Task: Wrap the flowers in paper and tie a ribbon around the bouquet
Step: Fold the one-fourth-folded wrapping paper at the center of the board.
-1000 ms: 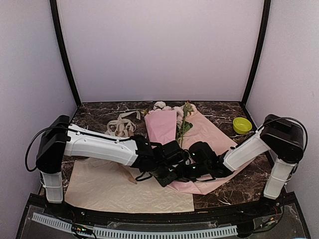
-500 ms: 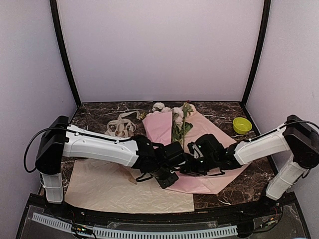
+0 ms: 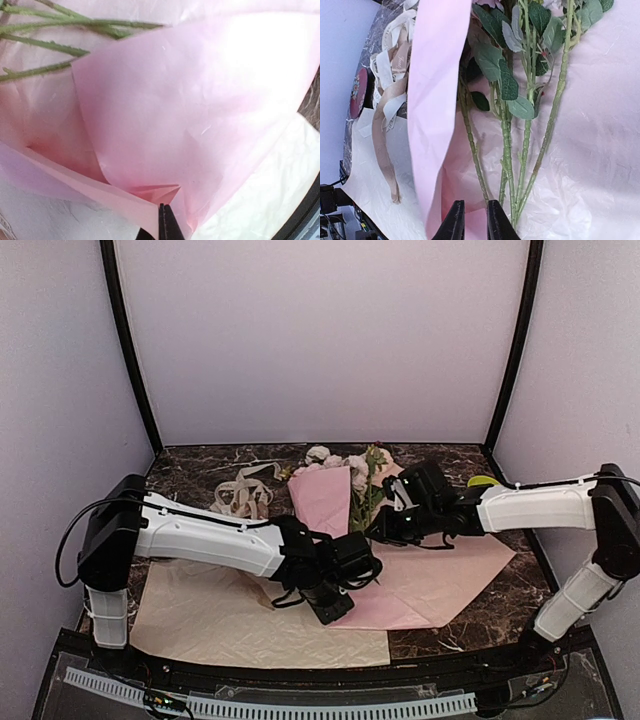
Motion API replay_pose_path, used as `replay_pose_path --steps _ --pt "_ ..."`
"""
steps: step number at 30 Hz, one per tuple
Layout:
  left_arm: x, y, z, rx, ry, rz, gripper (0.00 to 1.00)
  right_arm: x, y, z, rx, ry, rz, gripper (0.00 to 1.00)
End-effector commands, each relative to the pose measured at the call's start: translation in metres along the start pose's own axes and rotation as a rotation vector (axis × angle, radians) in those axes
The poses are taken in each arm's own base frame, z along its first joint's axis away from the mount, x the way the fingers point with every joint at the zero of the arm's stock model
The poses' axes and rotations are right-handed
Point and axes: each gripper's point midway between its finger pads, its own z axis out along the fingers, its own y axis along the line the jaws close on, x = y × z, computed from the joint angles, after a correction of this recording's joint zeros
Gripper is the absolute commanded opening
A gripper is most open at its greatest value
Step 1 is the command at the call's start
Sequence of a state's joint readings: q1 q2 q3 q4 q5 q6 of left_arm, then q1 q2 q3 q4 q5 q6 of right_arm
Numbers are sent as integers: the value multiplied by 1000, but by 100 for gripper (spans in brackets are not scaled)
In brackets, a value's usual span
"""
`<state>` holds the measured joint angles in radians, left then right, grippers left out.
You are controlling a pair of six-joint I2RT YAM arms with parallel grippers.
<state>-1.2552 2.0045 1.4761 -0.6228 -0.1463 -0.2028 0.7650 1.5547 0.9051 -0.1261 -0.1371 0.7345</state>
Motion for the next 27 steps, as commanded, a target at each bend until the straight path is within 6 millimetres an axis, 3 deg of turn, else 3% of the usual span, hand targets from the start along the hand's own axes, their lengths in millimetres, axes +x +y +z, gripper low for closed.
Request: replay_pose_path --steps 1,6,13,17,21,23,27 --pt "32 -1 6 6 115 4 0 12 -8 -16 -12 -10 16 17" --pt "28 -1 3 40 93 -52 0 50 -24 -27 -34 53 58 25" --pt "32 10 -1 4 99 -62 0 90 -64 -41 103 146 70 32" --pt "34 8 -1 18 101 -66 0 95 -94 -67 262 142 55 39" --pt "34 10 -3 10 99 -64 0 79 -121 -89 367 72 78 44" --pt "32 13 -6 -6 95 -59 0 80 -139 -89 403 63 105 45" --pt "30 22 -12 -52 97 -41 0 94 -155 -67 365 106 154 43"
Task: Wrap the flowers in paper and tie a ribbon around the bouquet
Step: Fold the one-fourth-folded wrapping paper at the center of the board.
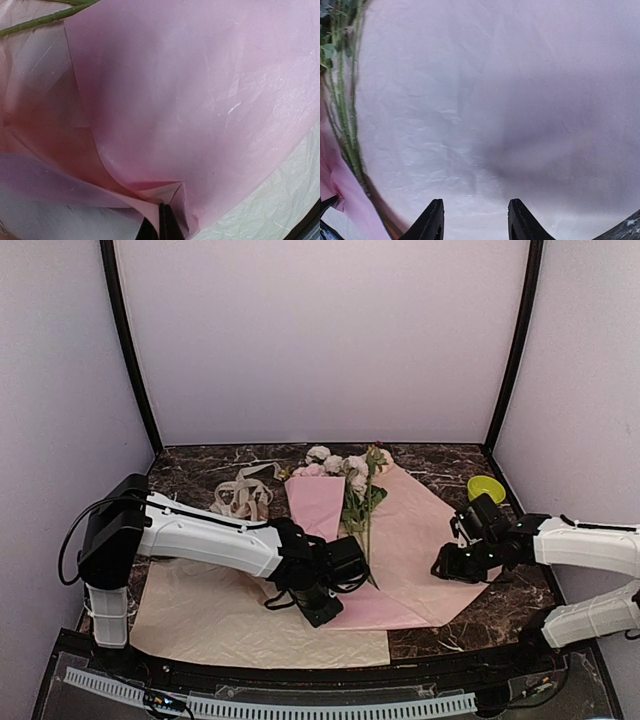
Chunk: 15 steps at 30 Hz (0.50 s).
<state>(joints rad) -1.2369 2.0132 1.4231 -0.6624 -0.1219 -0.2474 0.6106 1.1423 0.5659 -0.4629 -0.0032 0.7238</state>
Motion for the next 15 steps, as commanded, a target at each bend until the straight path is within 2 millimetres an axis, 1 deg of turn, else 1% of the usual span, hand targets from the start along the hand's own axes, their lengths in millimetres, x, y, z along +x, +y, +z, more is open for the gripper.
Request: replay_pose_path --steps 1,4,7,8,10,11,12,13,14,15 --pt "1 15 -27 -56 -5 7 0 18 -21 27 39 76 7 43" --pt "4 17 -30 -67 8 9 0 23 -22 39 38 104 6 41" --pt "8 19 -31 -78 24 17 0 22 -17 41 20 107 -3 39" --pt "10 20 -30 -82 31 19 0 18 -15 40 21 105 -15 39" --pt "13 21 -29 -90 41 24 0 -1 -3 31 20 76 -59 38" --pt "13 21 -28 -91 45 24 0 -12 4 25 17 62 -83 37" --pt "14 20 -27 -88 47 24 0 -28 18 18 -11 34 -107 36" --pt "13 20 -27 -85 45 23 0 -48 40 7 -67 -10 -135 36" --pt "13 19 -27 -84 45 23 0 -56 56 2 -120 -25 -162 36" --pt "13 19 -27 -83 44 22 0 -68 77 -6 -191 -53 -185 36"
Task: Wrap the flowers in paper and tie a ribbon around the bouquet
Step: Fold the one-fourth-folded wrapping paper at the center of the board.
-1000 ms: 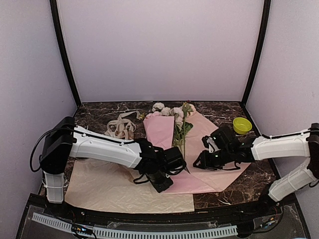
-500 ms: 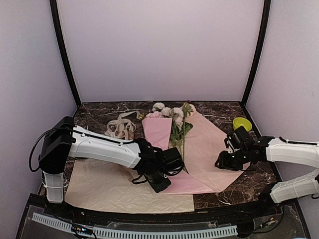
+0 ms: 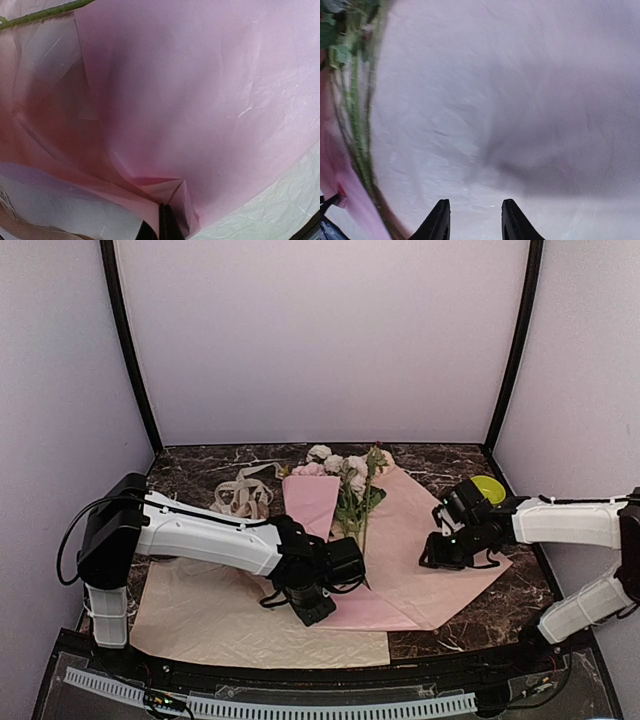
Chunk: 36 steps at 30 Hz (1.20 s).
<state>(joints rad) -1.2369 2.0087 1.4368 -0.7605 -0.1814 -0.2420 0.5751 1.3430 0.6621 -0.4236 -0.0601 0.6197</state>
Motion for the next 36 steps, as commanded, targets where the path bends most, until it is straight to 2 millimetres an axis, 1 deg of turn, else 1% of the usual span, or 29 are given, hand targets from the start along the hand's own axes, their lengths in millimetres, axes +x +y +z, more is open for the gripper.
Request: replay_pose_path --steps 1,3,5,7,9,11,14,16,19,20,23,24,28,33,35,36 --pt "-1 6 -22 -5 -21 4 0 -72 90 -47 -275 -172 -153 35" --pt "-2 5 -22 0 -24 5 0 -84 132 -58 -436 -197 -194 36" --pt "-3 4 -22 7 -25 7 0 -89 171 -59 -566 -184 -230 40" --pt "-4 3 -21 10 -24 11 0 -92 198 -49 -615 -151 -232 45" --pt "-3 3 -20 9 -20 15 0 -93 213 -24 -603 -98 -214 52" --pt "-3 2 -20 13 -19 17 0 -95 230 -7 -609 -59 -219 58" --pt "-2 1 -19 20 -17 21 0 -94 236 23 -570 -1 -190 61" --pt "-2 0 -19 22 -19 24 0 -95 240 32 -578 6 -168 62" --pt "-2 -2 -18 28 -19 28 0 -93 247 37 -600 21 -159 59" --pt "-3 -2 -18 31 -20 29 0 -92 250 36 -618 22 -157 57" --pt "-3 -3 -17 32 -21 34 0 -87 257 35 -680 34 -143 42" --pt "-3 -2 -17 29 -19 34 0 -87 258 35 -692 39 -138 38" --pt "-1 -2 -17 27 -16 35 0 -84 260 40 -699 58 -126 31" --pt "-1 -1 -17 25 -15 35 0 -84 258 46 -683 71 -121 29" --pt "-1 -1 -17 24 -18 36 0 -85 257 49 -668 71 -122 22" --pt "-2 0 -18 23 -20 36 0 -85 255 51 -659 70 -124 14"
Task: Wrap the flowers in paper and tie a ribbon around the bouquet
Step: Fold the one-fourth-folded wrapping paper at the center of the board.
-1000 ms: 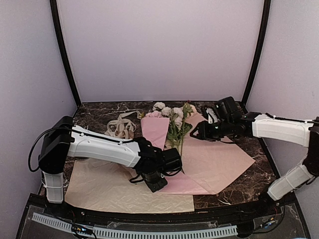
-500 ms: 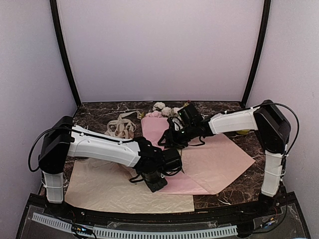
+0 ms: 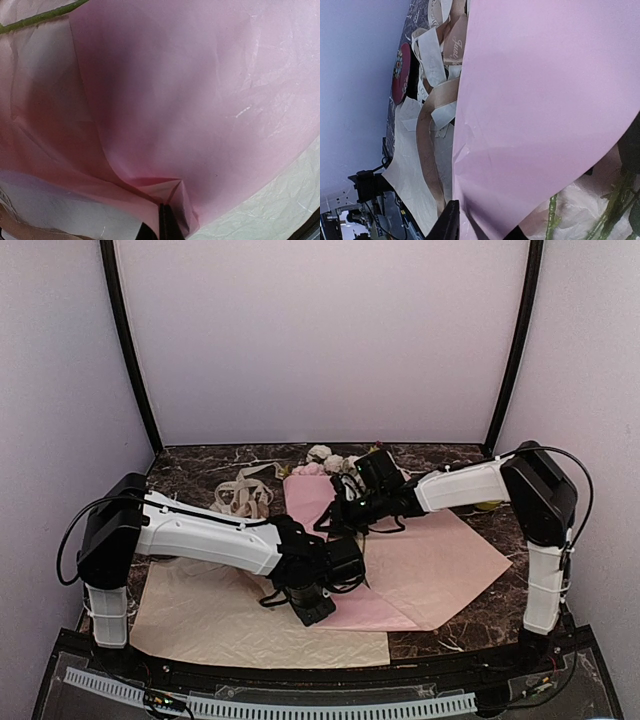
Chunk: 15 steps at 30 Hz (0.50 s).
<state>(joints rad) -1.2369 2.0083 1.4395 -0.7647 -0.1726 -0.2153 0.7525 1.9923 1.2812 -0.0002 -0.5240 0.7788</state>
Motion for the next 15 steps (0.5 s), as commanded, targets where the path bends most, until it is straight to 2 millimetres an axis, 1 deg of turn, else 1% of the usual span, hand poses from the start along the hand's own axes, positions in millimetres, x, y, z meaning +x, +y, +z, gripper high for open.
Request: replay_pose_path --steps 1,2,4,7,8,10,12,13,15 --pt "-2 1 -18 12 -26 11 0 -7 5 5 0 -8 -23 5" --pt "-4 2 -19 10 -33 10 0 -7 3 6 5 -5 -27 0" --pt "-8 4 -24 1 -55 10 1 -7 4 6 5 0 -36 0" --pt "-25 7 -45 -30 -146 25 16 -9 5 4 13 0 -53 0" --pt "-32 8 -53 -42 -184 35 20 -10 5 3 19 0 -58 0" --pt "-48 7 -73 -66 -269 70 23 -11 5 3 26 2 -68 0" --pt "-63 1 -90 -90 -353 129 24 -11 5 2 29 5 -75 0" --pt "-68 -5 -97 -95 -386 162 24 -11 5 2 30 5 -75 0" --pt "-77 -23 -103 -78 -434 242 24 -12 6 0 30 3 -75 0"
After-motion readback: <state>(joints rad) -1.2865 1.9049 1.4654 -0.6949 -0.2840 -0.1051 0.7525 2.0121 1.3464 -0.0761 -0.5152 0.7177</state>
